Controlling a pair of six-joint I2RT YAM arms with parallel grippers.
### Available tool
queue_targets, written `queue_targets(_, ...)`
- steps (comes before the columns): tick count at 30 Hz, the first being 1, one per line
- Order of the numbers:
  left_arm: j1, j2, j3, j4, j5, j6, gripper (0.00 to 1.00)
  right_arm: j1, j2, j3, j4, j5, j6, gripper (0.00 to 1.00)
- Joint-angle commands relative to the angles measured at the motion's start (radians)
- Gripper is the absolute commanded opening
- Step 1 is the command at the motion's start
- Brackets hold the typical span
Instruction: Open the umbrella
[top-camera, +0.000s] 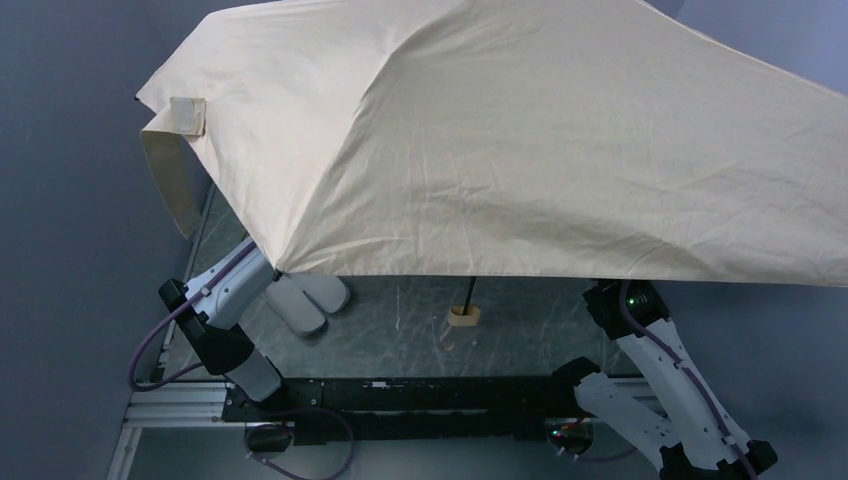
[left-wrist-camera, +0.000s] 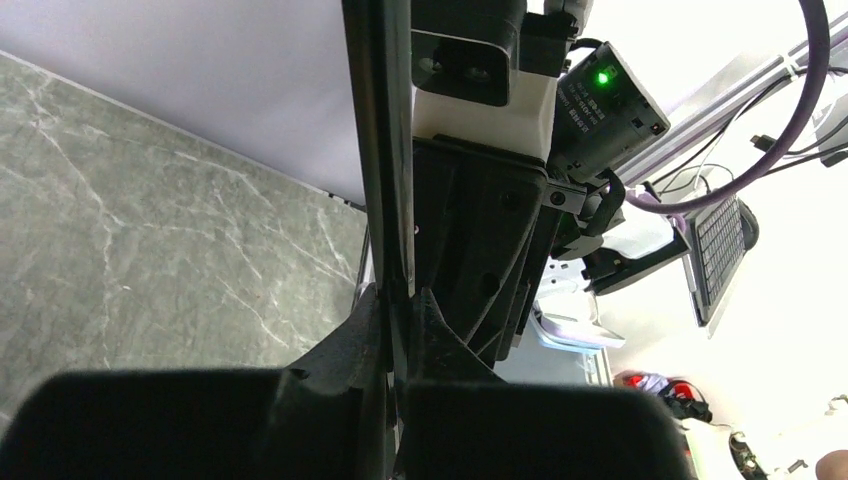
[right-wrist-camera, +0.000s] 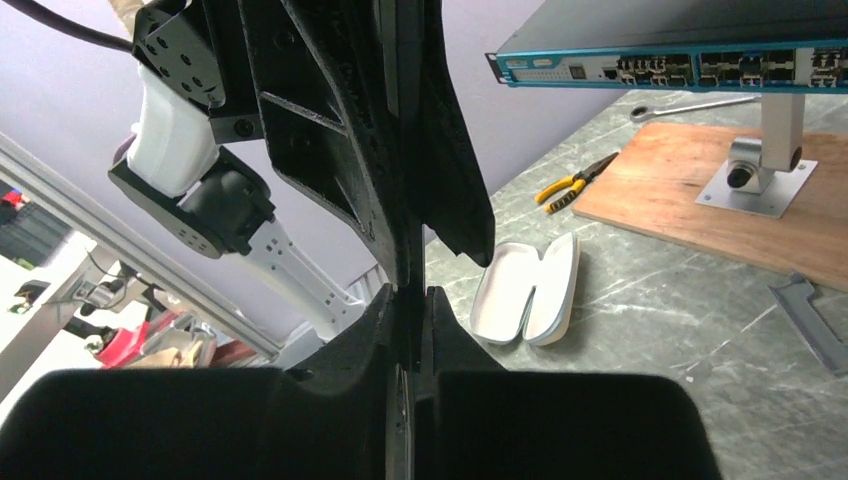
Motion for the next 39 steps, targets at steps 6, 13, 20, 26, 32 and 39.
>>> queue_targets(6, -0.043, -0.017, 0.102, -0.055, -0.176, 0.14, 0.54, 0.002, -0.033, 0.053, -0.031, 0.118, -0.041, 0.0)
queue_targets(13, -0.063, -0.091, 0.034, -0.157, -0.352, 0.202, 1.0, 0.002, 0.02, 0.13, 0.062, 0.233, -0.046, 0.0)
queue_targets(20, -0.084, -0.261, -0.132, -0.19, -0.529, 0.226, 0.99, 0.001, 0.158, 0.262, 0.107, 0.268, -0.121, 0.0)
queue_targets(26, -0.098, -0.495, -0.396, -0.185, -0.67, 0.214, 0.99, 0.001, 0.274, 0.353, 0.125, 0.316, -0.178, 0.0)
queue_targets(32, -0.106, -0.709, -0.626, -0.263, -0.792, 0.205, 0.99, -0.01, 0.379, 0.406, 0.132, 0.344, -0.181, 0.0)
queue_targets(39, -0.109, -0.912, -0.786, -0.481, -0.914, 0.146, 0.99, -0.037, 0.448, 0.393, 0.116, 0.35, -0.184, 0.0)
